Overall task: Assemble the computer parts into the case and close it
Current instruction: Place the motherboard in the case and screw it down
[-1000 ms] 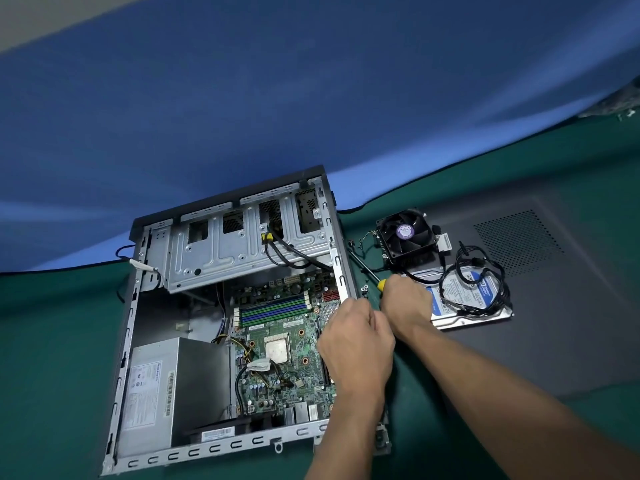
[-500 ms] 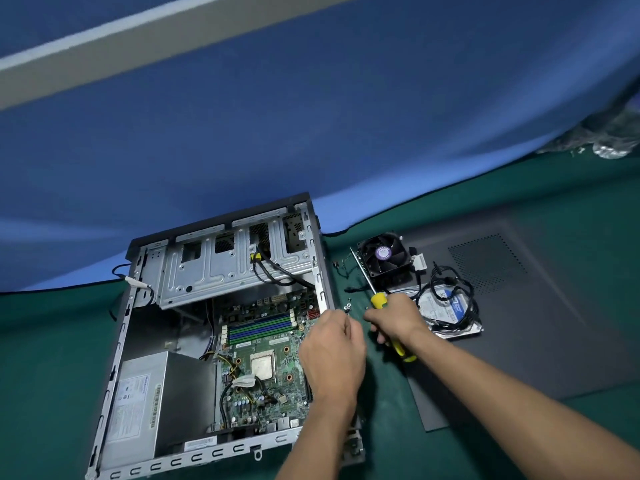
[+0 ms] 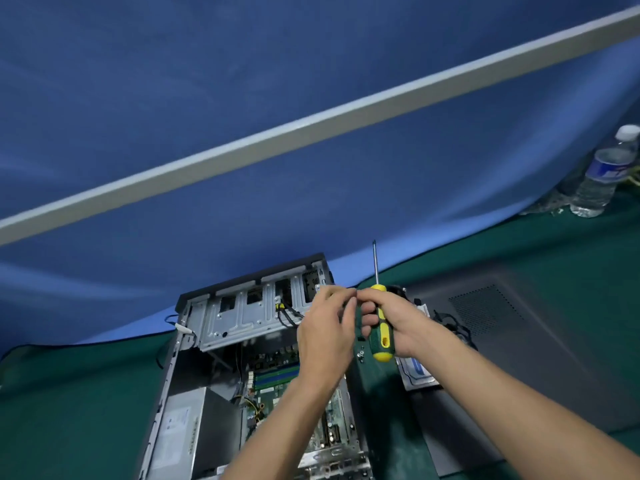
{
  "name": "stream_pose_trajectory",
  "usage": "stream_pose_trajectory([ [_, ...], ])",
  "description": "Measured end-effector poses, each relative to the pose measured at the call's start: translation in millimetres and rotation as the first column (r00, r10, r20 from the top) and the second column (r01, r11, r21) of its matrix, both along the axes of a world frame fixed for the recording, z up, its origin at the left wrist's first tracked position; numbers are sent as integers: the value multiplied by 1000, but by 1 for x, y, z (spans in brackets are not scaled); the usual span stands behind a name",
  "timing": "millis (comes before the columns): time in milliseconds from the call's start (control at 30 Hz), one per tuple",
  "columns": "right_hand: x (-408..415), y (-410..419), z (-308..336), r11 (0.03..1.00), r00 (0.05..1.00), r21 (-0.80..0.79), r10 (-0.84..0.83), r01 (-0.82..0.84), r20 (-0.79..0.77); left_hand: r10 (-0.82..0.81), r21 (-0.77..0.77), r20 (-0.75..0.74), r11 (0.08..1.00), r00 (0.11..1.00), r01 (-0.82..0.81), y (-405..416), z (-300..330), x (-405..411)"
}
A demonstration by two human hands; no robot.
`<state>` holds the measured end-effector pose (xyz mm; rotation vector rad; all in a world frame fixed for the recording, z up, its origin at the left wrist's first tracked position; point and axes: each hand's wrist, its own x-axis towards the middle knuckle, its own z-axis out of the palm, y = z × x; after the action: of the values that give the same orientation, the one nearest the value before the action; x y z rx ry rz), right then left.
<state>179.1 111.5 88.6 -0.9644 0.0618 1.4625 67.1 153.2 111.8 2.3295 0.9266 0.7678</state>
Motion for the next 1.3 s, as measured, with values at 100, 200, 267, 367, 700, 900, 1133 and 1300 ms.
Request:
stream_pose_trajectory([
  [100, -5, 4, 15, 993, 992, 106, 54, -42, -115, -8, -7, 39, 1000, 999, 9, 8, 19, -7],
  [200, -11, 6, 27, 977, 984, 196, 116, -87, -138, 42, -59, 117, 998, 992, -35, 13, 30, -12],
  [267, -14, 7, 32, 975, 985, 205, 118, -91, -125, 84, -121, 141, 990, 986, -67, 15, 34, -13],
  [367, -16, 8, 35, 980, 992, 187, 90, -72, -90, 109, -111, 116, 989, 987, -96, 18, 36, -14],
  [700, -17, 13, 49, 989, 915, 74, 92, -131, 393, 506, -651, 438, 749, 743, -126, 24, 54, -10],
  [900, -16, 4, 45, 956, 52, -108, 127, -271, 991, 729, -910, 411, 364, 548, 199, 59, 67, -30],
  [1133, -20, 5, 39, 949, -366, -206, 108, -240, 924, 788, -886, 419, 246, 452, 392, 71, 69, -53],
  [1300, -28, 11, 38, 943, -389, -209, 96, -260, 916, 806, -883, 417, 249, 421, 399, 74, 68, -67],
])
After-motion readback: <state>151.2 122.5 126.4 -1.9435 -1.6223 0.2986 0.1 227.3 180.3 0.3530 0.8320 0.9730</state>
